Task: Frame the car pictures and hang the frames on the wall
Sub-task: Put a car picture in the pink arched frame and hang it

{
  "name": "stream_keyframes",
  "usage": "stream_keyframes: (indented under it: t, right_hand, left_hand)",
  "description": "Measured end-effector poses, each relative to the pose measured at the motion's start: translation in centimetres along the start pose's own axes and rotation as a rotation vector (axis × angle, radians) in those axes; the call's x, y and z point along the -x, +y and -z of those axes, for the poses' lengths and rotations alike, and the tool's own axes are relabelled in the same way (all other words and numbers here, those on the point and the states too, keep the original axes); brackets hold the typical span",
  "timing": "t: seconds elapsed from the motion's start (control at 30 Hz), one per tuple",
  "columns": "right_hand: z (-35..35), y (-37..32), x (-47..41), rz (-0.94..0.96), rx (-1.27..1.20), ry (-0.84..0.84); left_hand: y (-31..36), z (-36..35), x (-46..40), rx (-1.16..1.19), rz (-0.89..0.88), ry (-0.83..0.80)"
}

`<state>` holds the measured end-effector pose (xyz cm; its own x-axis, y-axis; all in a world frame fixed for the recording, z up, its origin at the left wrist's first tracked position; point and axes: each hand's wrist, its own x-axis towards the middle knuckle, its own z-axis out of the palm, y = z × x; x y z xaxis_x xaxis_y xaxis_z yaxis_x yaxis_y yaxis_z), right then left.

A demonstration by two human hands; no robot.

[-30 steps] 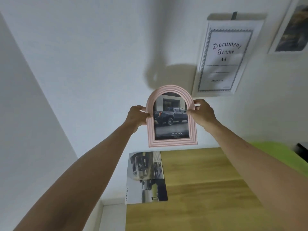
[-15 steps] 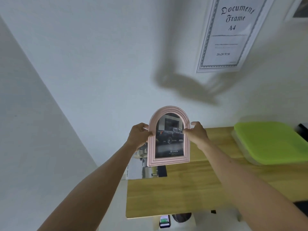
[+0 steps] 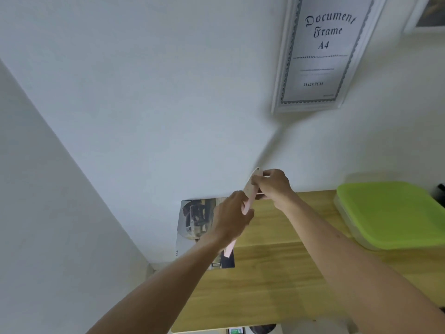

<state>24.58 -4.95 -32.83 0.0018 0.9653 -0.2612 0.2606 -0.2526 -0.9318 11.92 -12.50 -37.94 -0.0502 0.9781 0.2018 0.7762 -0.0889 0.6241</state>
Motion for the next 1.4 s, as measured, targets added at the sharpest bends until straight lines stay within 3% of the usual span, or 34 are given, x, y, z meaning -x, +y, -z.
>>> stream_keyframes:
  t: [0.13,0.37,0.5,0.6,0.7,0.8,1.03,1.23,1.4]
  right_hand:
    - [3.7,0.2,-2.0,-0.012,0.041,-0.139]
    - [11.0,1.7,-6.3,0.017,0.058,-0.405]
    - [13.9,2.5,-9.2,0.005,0.075,-0.533]
    - [15.2,3.1,-11.1,-0.010,0.089,-0.579]
    - [15.6,4.1,-12.7,0.004,0.100,-0.591]
    - [15.1,5.3,-13.5,0.094,0.152,-0.519]
    - [12.8,8.2,-13.6,0.490,0.689,-0.408]
    - [12.0,9.0,-13.1,0.497,0.968,-0.415]
    - [11.7,8.4,-12.9,0.311,0.951,-0.449]
  left_hand:
    - [0.5,-1.7,-1.9,-0.031,-0.082,-0.121]
    - [-0.5,-3.3,-6.9,0.038,0.200,-0.002]
    - [-0.5,-3.8,-8.3,0.271,0.361,-0.094]
    - [-1.1,-4.4,-8.6,0.454,0.410,-0.065]
    - [-1.2,-5.2,-8.2,0.566,0.462,-0.035]
    - [-1.2,-6.1,-7.0,0.518,0.516,-0.006]
    - [-0.7,-7.0,-5.7,0.614,0.589,0.002]
    - [-0.8,-8.2,-5.2,0.593,0.599,-0.002]
    - [0.0,-9.0,-4.9,0.613,0.612,0.025]
